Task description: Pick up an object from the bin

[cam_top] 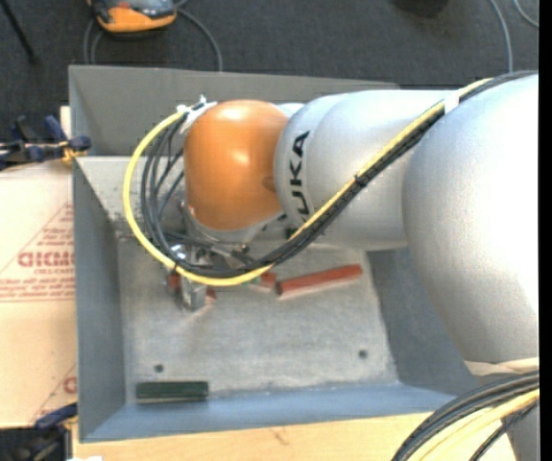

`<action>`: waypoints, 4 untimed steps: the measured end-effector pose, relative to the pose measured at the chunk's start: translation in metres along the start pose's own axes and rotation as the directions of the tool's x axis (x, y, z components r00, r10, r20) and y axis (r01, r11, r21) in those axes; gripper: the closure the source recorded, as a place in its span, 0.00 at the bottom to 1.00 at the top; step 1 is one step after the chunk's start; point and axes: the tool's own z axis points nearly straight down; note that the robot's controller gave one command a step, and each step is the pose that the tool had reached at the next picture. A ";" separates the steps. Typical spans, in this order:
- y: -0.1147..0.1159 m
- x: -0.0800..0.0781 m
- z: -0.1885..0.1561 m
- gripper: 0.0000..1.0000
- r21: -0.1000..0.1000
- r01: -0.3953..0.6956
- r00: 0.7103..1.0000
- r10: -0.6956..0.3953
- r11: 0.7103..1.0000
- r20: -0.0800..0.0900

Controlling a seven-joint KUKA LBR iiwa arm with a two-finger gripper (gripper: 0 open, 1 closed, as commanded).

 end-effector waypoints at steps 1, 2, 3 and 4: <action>0.024 -0.010 -0.049 1.00 0.003 -0.022 1.000 0.022 1.000 0.001; 0.028 -0.017 -0.012 0.00 0.000 -0.073 0.997 0.073 0.997 -0.001; 0.028 -0.018 -0.014 0.00 0.000 -0.073 0.997 0.073 0.997 0.004; 0.028 0.014 0.075 1.00 -0.001 -0.207 0.978 0.207 0.978 0.002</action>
Offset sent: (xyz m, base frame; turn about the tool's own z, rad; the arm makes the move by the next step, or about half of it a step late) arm 0.0023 0.0327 0.0134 0.0751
